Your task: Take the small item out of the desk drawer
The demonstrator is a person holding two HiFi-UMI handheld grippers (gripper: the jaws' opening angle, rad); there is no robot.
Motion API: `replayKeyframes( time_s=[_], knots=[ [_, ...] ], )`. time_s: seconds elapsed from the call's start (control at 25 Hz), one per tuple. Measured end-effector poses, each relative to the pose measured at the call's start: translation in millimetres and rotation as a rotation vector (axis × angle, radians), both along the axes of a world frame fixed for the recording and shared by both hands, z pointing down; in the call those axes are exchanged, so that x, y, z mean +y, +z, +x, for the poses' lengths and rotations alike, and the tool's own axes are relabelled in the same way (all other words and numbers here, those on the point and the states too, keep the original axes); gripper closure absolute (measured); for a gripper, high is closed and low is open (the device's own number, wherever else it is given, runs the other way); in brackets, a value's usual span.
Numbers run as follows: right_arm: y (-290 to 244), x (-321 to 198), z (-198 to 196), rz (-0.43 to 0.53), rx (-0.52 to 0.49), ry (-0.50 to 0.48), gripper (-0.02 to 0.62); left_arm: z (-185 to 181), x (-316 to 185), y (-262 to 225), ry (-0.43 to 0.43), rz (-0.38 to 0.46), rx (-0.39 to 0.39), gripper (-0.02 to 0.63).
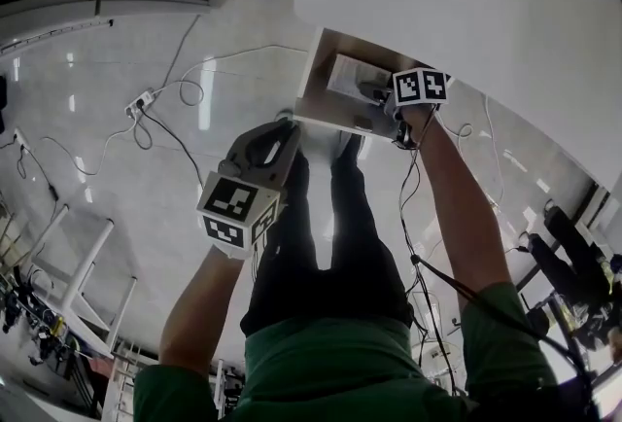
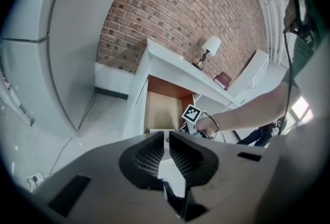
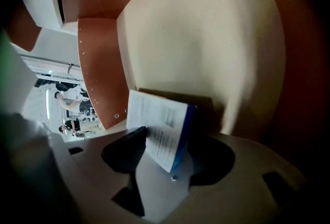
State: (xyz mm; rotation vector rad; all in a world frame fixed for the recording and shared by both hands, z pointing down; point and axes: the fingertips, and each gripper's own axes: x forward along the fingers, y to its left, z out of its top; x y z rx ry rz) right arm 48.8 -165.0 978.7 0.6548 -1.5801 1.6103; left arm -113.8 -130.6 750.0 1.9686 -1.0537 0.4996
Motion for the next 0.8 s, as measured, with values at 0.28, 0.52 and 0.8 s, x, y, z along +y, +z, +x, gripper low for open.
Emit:
replayKeyframes(
  time_s=[0.28, 0.52, 0.8],
  knots=[
    [-23, 2, -10, 0.076, -0.066, 0.021, 0.468, 1, -4, -6, -0.012, 0.000, 0.002, 0.591],
    [-39, 5, -10, 0.164, -0.061, -0.025, 0.495, 9, -5, -14, -0.006, 0.004, 0.002, 0.591],
    [-65, -2, -7, 0.313, -0.021, -0.101, 0.505, 19, -4, -24, 0.001, 0.021, 0.001, 0.591]
  ],
)
